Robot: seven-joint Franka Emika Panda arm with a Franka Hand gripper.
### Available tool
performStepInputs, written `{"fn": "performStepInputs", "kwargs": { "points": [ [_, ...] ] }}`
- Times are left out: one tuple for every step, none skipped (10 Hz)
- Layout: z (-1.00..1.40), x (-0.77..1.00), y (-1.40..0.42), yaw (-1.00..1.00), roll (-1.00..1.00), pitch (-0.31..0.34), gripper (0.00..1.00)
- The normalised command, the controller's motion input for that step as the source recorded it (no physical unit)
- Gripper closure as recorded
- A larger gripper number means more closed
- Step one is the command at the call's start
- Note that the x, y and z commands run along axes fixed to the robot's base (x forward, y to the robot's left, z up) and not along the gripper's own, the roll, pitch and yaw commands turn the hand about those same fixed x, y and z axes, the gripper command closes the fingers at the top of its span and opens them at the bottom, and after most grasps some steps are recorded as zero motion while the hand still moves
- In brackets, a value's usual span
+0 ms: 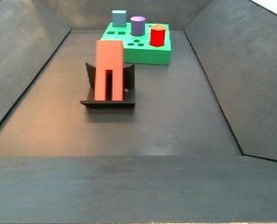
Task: Pick up the double-square object. Move up. Rotate the double-square object. Place the double-square object on the fixture. Regrasp the double-square object. Move to above the board. Insert the double-square object.
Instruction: Regrasp the double-square object.
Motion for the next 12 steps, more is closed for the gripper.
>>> {"fn": "performStepInputs", "kwargs": {
  "points": [
    [0.02, -0.01, -0.02, 0.01, 1.0, 0.048, 0.0],
    [0.02, 0.0, -0.02, 0.02, 1.0, 0.045, 0.0],
    [0.02, 0.0, -0.02, 0.02, 1.0, 0.046, 0.0],
    [0.02, 0.01, -0.02, 0.02, 1.0, 0.05, 0.0],
    [0.01, 0.01, -0.02, 0.02, 1.0, 0.057, 0.0],
    [0.01, 0.02, -0.02, 0.02, 1.0, 0.067, 0.0],
    [0.0, 0.04, -0.02, 0.03, 1.0, 0.075, 0.0],
    [0.0, 0.05, -0.03, 0.03, 1.0, 0.087, 0.0],
    [0.0, 0.06, -0.03, 0.04, 1.0, 0.101, 0.0],
    [0.0, 0.08, -0.03, 0.05, 1.0, 0.124, 0.0],
    [0.0, 0.1, -0.04, 0.06, 1.0, 0.146, 0.0],
    [0.0, 0.1, -0.04, 0.07, 1.0, 0.162, 0.0]
  ]
}}
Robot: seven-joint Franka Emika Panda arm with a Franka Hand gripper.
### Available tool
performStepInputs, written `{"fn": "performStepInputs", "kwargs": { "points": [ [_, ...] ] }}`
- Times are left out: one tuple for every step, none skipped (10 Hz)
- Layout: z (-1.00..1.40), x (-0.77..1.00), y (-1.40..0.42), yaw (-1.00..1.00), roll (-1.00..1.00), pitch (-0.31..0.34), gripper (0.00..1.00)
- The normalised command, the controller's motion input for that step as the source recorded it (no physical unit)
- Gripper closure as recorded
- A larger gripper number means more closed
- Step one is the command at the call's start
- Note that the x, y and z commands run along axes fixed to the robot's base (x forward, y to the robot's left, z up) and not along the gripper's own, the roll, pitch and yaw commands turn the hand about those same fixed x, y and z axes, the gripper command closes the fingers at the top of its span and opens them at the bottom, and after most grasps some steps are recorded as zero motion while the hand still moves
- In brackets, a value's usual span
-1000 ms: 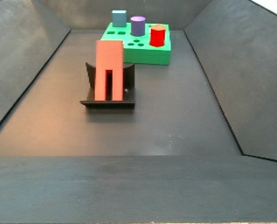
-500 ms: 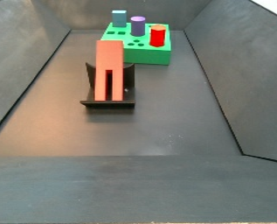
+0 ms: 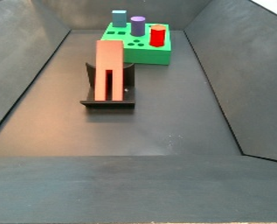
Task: Pick up the double-square object. Move up. Rotate the double-square object. Place the double-square object on the fixture. Regrasp the double-square object. Move to above the board. Insert the double-square object.
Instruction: Regrasp the double-square object.
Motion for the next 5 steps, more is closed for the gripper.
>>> {"fn": "performStepInputs", "kwargs": {
  "points": [
    [0.0, 0.1, -0.04, 0.1, 1.0, 0.199, 0.0],
    [0.0, 0.1, -0.05, 0.14, 1.0, 0.221, 0.0],
    [-0.01, 0.1, -0.05, 0.18, 1.0, 0.243, 0.0],
    [0.0, 0.1, -0.05, 0.21, 0.93, 0.241, 0.0],
    [-0.01, 0.11, -0.05, 0.24, 0.61, 0.187, 0.0]
  ]
}}
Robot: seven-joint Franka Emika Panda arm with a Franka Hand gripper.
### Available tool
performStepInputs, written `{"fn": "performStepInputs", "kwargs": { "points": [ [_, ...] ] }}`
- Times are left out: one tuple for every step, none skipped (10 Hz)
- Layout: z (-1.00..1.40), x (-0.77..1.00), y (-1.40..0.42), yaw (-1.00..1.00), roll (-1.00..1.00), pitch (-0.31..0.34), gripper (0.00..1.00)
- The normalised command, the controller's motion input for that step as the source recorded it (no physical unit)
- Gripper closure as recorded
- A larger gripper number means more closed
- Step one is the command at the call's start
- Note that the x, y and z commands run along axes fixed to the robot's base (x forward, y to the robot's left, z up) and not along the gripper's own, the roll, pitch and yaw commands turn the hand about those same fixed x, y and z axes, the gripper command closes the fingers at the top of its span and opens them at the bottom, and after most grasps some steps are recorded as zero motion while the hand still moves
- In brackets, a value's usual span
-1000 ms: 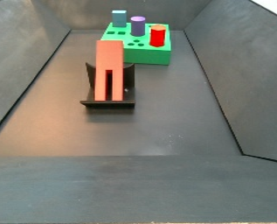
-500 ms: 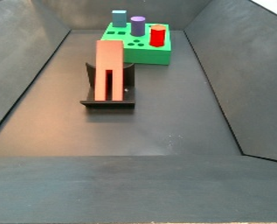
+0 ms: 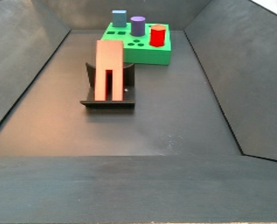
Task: Pick up the double-square object. Move up. Rotate the double-square object. Place the double-square object on the fixture. Regrasp the double-square object. Move to above the board. Insert the double-square object.
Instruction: Regrasp the double-square object.
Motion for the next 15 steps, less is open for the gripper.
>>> {"fn": "performStepInputs", "kwargs": {
  "points": [
    [-0.01, 0.11, -0.05, 0.26, 0.42, 0.147, 0.0],
    [0.0, 0.1, -0.04, 0.26, 0.27, 0.106, 0.0],
    [0.01, 0.09, -0.04, 0.25, 0.19, 0.059, 0.0],
    [-0.01, 0.08, -0.05, 0.23, 0.16, 0.009, 0.0],
    [-0.01, 0.08, -0.05, 0.21, 0.15, -0.006, 0.0],
    [-1.0, 0.03, 0.05, 0.16, 0.14, -0.099, 0.0],
    [-1.0, 0.04, 0.05, 0.12, 0.13, -0.112, 0.0],
    [-1.0, 0.05, 0.04, 0.08, 0.12, -0.141, 0.0],
    [-1.0, 0.05, 0.04, 0.04, 0.09, -0.155, 0.0],
    [-1.0, 0.05, 0.04, 0.01, 0.08, -0.156, 0.0],
    [-1.0, 0.05, 0.04, -0.03, 0.06, -0.149, 0.0],
    [-1.0, 0.05, 0.04, -0.06, 0.06, -0.14, 0.0],
    [-1.0, 0.05, 0.04, -0.07, 0.06, -0.12, 0.0],
    [-1.0, 0.05, 0.04, -0.08, 0.06, -0.097, 0.0],
    [-0.85, 0.05, 0.02, -0.09, 0.05, -0.065, 0.0]
  ]
}}
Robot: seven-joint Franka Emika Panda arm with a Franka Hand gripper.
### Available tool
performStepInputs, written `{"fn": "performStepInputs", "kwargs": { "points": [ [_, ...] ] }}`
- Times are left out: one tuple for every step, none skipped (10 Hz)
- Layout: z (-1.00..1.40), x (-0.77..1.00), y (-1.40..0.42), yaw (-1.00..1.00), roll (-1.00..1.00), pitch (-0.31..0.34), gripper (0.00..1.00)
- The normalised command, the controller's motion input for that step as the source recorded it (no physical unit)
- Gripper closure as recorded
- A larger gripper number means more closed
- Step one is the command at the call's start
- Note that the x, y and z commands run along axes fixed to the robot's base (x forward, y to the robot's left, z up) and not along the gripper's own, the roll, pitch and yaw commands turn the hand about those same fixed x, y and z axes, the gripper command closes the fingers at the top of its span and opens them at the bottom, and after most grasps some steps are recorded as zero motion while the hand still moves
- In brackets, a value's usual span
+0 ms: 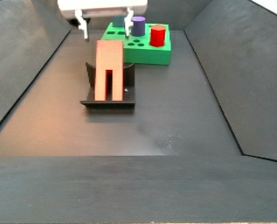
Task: Pick up the double-square object. Move up. Rotate the double-square object. Place the double-square object on the fixture. Regrasp the double-square object. Move to above the board. Insert the double-square object.
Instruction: Regrasp the double-square object, then move to above the board.
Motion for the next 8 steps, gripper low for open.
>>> {"fn": "performStepInputs", "kwargs": {
  "points": [
    [-0.67, 0.04, 0.02, -0.09, 0.05, -0.042, 0.0],
    [-0.55, 0.04, 0.02, -0.08, 0.05, -0.031, 0.0],
    [-0.32, 0.04, 0.01, -0.06, 0.05, -0.009, 0.0],
    [0.0, 0.0, 0.0, 0.0, 0.0, 0.0, 1.0],
    [1.0, -0.22, -0.09, 0.42, -0.01, -0.106, 1.0],
    [1.0, -0.22, -0.09, 0.4, -0.02, -0.127, 1.0],
    [1.0, -0.21, -0.08, 0.33, -0.02, -0.197, 1.0],
    [1.0, -0.21, -0.08, 0.22, -0.01, -0.278, 1.0]
  ]
}}
